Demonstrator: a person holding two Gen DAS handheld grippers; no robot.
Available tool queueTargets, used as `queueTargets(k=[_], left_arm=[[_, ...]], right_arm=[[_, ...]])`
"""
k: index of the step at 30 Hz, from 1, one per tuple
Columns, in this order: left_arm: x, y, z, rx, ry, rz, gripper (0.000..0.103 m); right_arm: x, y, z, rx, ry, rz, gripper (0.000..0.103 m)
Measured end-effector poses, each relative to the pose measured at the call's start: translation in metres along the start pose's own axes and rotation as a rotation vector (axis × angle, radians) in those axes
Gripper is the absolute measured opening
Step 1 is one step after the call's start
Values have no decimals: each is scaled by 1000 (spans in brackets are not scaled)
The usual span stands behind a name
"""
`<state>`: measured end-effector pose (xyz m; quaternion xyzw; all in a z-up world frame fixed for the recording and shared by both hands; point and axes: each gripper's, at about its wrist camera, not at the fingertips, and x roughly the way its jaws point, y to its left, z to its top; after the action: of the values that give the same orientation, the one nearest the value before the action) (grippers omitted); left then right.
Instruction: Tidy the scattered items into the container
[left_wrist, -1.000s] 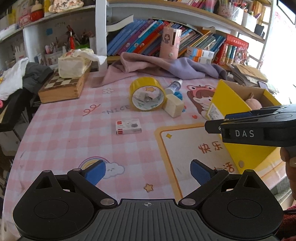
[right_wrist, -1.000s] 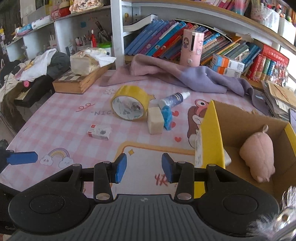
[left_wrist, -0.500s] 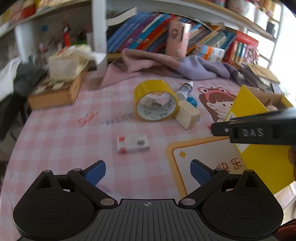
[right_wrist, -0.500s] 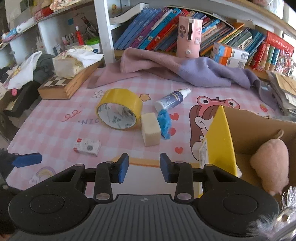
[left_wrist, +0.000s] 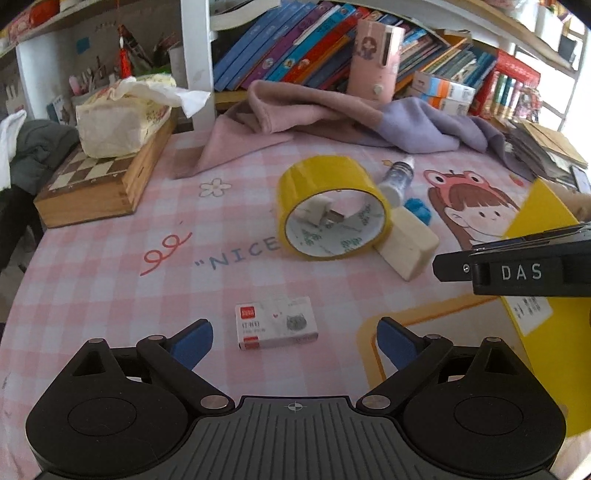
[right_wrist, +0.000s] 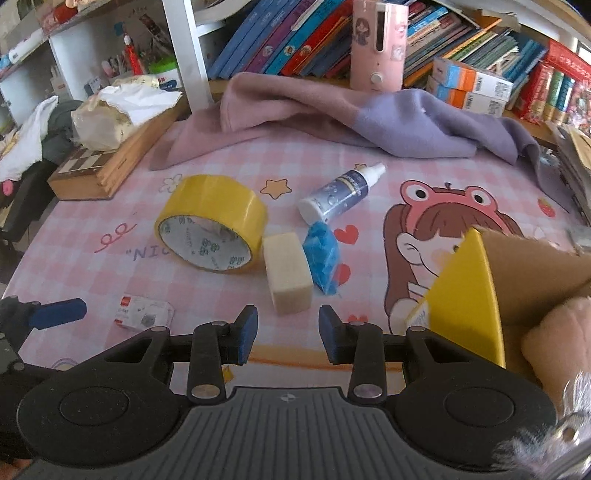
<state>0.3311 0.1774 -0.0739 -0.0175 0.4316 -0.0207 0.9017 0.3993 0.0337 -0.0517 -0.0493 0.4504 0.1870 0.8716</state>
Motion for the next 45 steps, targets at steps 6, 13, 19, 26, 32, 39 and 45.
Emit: queueTargets(k=[6, 13, 19, 26, 32, 39, 45], left_arm=[[20, 5, 3, -45, 43, 23, 96], [33, 4, 2, -69, 77, 46, 89], [37, 5, 3, -75, 66, 74, 84], [37, 2, 3, -62, 64, 103, 78], [33, 4, 1, -69, 50, 113, 61], [27, 15, 1, -113, 48, 58, 52], [11, 20, -1, -143, 17, 34, 52]], right_arm=[[22, 4, 11, -34, 13, -10, 39], [42, 5, 15, -49, 48, -13, 43], [53, 5, 17, -56, 62, -1, 44], [63, 9, 22, -107, 54, -9, 44], [69, 11, 23, -137, 44, -36, 37], [57, 8, 21, -98, 35, -14, 25], [32, 10, 17, -69, -6, 13, 24]])
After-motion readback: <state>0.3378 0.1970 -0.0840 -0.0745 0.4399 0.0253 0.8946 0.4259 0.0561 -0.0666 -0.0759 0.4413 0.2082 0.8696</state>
